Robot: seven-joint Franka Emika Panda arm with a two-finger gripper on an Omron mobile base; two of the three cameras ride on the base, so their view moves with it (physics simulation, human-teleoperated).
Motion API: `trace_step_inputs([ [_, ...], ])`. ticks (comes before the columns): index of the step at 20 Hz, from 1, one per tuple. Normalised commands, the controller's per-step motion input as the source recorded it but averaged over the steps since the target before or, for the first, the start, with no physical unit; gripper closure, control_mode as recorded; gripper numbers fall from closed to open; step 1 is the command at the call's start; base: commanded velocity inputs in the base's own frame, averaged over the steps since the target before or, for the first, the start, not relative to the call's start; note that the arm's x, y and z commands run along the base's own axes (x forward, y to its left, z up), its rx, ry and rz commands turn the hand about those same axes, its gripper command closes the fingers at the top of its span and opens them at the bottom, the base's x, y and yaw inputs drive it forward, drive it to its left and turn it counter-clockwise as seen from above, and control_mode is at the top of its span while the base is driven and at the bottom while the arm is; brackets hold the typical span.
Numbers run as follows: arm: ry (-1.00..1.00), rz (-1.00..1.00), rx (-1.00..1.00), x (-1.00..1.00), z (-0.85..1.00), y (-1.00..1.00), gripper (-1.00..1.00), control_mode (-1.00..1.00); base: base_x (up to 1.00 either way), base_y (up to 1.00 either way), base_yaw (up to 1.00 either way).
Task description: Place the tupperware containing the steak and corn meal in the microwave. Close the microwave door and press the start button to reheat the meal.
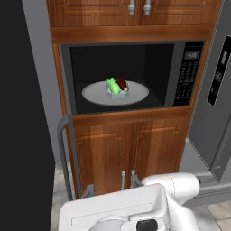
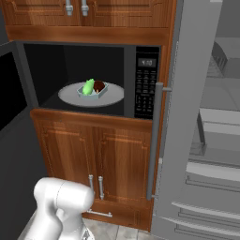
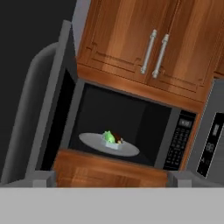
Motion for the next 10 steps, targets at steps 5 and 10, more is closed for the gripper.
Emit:
trace_step_inputs([
  [5,-0.16,-0.24,-0.02,0.28,-0.62,0.96,-1.00,-1.00,0.00,0.00,0.00],
  [10,-0.13,-0.31,-0.02,0.92,-0.23,0.56,-1.00,-1.00,0.00,0.00,0.00],
])
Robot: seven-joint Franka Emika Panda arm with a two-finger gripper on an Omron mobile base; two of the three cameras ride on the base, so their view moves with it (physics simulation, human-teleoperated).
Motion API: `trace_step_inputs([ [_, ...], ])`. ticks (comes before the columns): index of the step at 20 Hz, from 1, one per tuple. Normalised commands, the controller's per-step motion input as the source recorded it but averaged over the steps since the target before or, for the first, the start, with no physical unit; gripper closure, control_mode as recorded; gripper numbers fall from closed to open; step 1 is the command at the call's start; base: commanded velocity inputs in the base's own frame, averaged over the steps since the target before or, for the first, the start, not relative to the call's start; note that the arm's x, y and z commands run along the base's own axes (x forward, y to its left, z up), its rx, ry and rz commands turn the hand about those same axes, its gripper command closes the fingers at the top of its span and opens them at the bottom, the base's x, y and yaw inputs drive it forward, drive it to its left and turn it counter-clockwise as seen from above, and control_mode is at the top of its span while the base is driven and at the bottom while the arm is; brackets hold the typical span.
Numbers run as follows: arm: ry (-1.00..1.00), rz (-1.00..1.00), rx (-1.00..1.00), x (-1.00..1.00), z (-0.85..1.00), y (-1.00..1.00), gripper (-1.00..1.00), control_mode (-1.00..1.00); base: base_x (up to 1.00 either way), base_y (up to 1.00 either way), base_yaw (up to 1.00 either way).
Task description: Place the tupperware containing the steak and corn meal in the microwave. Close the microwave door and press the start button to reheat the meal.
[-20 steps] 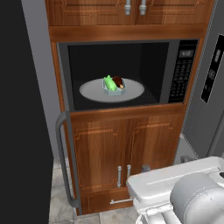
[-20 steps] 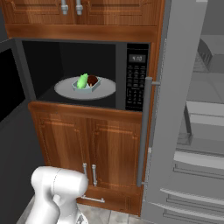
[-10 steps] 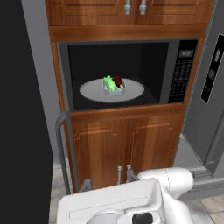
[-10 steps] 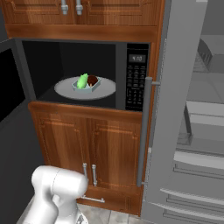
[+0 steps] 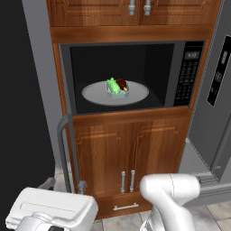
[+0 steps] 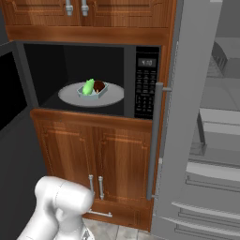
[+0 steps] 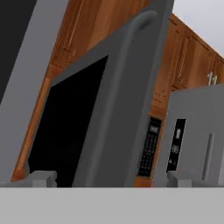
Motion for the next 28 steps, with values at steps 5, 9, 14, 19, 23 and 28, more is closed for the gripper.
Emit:
trace_step_inputs([
  [5,-0.03,-0.27,-0.08,1.00,-0.24,0.31,-1.00,-1.00,0.00,0.00,0.00],
  [9,-0.02,-0.20,-0.05,0.95,-0.21,0.13,-1.00,-1.00,0.00,0.00,0.00],
  [14,-0.16,-0.08,-0.01,0.30,-0.03,0.00,-1.00,-1.00,0.00,0.00,0.00],
  [19,-0.08,-0.09,0.00,0.70,0.00,-0.58,-1.00,-1.00,0.00,0.00,0.00],
  [23,0.00,-0.01,0.01,0.91,0.00,-1.00,-1.00,-1.00,0.00,0.00,0.00],
  [28,0.00,-0.01,0.08,0.98,0.01,-1.00,-1.00,-1.00,0.00,0.00,0.00],
])
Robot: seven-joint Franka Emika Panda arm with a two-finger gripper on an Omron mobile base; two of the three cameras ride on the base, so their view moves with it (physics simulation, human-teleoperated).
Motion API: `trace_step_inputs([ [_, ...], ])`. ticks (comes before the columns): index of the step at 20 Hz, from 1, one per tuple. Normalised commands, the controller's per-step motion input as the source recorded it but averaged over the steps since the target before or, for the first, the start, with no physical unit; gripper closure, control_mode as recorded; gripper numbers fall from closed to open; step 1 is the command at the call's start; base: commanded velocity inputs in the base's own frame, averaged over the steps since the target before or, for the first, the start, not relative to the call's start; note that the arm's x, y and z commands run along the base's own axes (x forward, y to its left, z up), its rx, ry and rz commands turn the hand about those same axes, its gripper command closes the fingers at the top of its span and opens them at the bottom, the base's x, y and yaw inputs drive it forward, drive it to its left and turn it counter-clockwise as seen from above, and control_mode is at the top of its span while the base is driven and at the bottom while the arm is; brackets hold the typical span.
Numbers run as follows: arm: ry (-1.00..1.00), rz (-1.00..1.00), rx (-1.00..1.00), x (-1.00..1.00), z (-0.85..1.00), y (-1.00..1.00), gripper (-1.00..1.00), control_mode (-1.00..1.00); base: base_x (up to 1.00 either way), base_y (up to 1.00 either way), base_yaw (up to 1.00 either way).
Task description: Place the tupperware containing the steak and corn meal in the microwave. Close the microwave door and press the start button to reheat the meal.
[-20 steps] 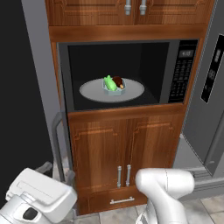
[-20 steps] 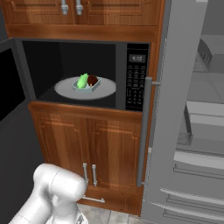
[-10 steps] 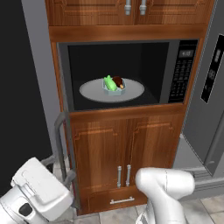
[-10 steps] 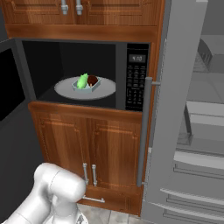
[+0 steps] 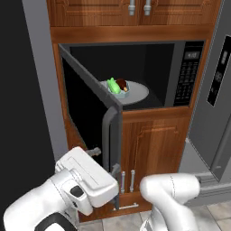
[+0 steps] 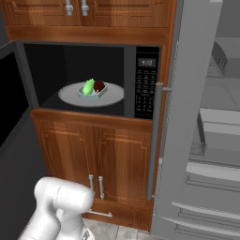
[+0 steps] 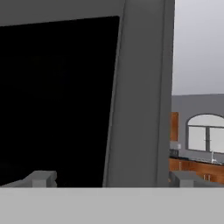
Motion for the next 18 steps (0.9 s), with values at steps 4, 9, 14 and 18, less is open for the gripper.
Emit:
trace_step_inputs([
  [4,0.00,0.00,0.09,1.00,0.00,-1.00,-1.00,-1.00,0.00,0.00,0.00],
  [9,0.00,0.00,0.08,1.00,0.00,-1.00,-1.00,-1.00,0.00,0.00,0.00],
  [14,0.02,0.05,0.11,1.00,0.00,-1.00,-1.00,-1.00,0.00,0.00,0.00],
  [18,0.02,0.03,0.07,0.98,0.00,-0.73,-1.00,-1.00,0.00,0.00,0.00],
])
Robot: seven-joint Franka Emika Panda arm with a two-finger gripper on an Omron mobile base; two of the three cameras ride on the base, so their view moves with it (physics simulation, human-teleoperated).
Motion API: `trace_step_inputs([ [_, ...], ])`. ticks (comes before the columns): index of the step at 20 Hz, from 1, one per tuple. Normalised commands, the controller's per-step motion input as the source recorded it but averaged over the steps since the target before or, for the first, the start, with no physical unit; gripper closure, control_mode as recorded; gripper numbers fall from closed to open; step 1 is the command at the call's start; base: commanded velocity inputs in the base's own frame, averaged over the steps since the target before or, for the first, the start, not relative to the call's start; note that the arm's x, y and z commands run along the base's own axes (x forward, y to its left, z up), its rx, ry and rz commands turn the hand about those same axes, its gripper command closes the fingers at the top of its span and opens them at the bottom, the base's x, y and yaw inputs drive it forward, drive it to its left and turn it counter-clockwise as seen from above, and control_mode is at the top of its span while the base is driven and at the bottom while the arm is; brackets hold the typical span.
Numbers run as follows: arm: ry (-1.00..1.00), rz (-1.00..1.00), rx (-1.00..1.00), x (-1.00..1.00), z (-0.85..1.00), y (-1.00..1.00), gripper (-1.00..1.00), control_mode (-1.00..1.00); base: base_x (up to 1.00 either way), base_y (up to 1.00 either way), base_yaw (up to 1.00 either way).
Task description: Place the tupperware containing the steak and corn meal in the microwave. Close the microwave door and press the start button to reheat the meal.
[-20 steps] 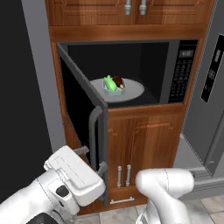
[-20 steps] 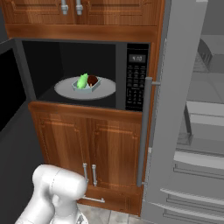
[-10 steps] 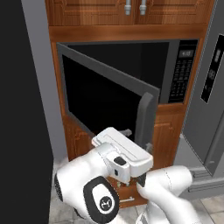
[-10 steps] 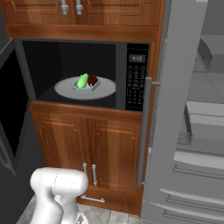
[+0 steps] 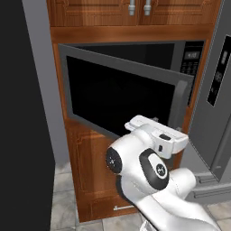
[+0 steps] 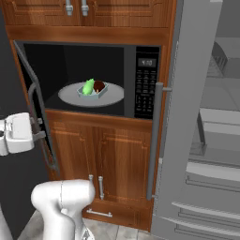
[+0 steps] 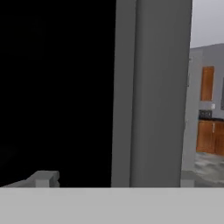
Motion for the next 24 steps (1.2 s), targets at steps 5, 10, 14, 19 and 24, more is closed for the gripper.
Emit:
trace_step_inputs([
  [5,0.07,0.00,0.03,0.95,0.01,-0.26,-1.00,-1.00,0.00,0.00,0.00],
  [10,0.10,0.00,0.03,1.00,0.02,-0.23,-1.00,-1.00,0.00,0.00,0.00],
  [14,0.11,0.00,0.01,1.00,0.00,-0.26,-1.00,-1.00,0.00,0.00,0.00],
  [19,0.10,0.00,0.02,0.78,0.00,-0.20,-1.00,-1.00,0.00,0.00,0.00],
  [24,0.14,0.00,0.03,0.72,0.00,-0.08,-1.00,-1.00,0.00,0.00,0.00],
])
